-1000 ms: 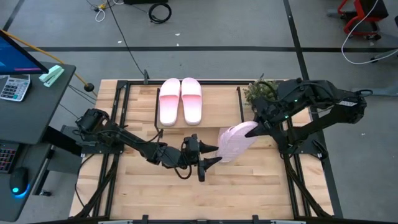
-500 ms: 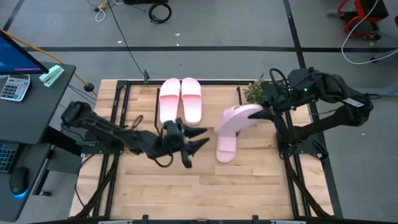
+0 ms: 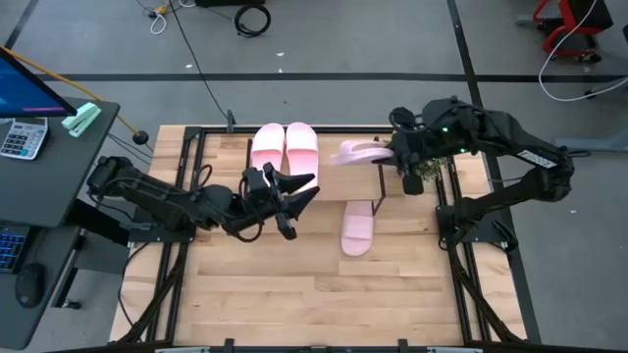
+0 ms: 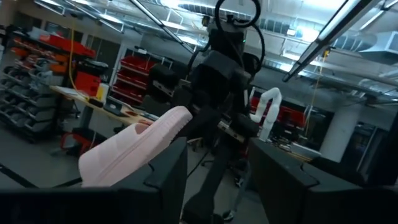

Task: Pick and place slides into the shelf
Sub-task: Put the pink slipper on the shelf

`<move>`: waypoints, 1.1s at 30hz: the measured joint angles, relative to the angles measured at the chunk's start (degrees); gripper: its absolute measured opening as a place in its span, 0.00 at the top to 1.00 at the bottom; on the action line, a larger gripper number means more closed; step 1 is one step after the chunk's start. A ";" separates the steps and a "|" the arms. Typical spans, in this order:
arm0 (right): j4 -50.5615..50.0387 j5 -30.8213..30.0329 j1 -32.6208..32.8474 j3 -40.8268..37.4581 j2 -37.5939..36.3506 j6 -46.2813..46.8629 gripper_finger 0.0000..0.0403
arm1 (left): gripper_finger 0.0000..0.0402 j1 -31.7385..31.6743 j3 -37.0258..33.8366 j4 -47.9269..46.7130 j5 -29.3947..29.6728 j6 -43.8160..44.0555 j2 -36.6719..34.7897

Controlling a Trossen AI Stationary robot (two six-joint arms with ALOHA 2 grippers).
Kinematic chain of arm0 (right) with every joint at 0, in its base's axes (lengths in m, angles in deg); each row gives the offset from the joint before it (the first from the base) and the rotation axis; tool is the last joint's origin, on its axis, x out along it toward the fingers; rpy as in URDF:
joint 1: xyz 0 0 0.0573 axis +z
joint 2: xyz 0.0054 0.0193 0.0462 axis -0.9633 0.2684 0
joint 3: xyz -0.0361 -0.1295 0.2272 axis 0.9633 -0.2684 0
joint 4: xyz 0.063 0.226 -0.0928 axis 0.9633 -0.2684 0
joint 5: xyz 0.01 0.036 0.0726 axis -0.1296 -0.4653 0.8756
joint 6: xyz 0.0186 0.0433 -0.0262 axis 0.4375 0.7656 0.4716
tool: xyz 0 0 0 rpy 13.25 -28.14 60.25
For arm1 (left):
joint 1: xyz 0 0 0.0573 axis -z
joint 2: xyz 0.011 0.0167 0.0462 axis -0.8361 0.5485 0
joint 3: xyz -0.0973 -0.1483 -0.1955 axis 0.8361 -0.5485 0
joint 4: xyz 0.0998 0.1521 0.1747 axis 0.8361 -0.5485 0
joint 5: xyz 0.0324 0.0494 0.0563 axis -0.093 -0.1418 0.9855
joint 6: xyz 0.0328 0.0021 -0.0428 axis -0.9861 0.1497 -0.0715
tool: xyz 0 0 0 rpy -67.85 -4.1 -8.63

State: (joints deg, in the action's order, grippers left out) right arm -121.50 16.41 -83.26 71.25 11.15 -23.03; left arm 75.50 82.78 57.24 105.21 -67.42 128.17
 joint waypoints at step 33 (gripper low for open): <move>3.49 -16.10 -0.99 0.00 15.51 -13.89 0.90 | 0.59 -1.39 0.24 3.40 8.03 -12.23 -7.29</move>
State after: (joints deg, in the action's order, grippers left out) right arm -118.01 0.31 -84.24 71.25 26.67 -36.92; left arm 74.11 83.02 60.65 113.24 -79.65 120.88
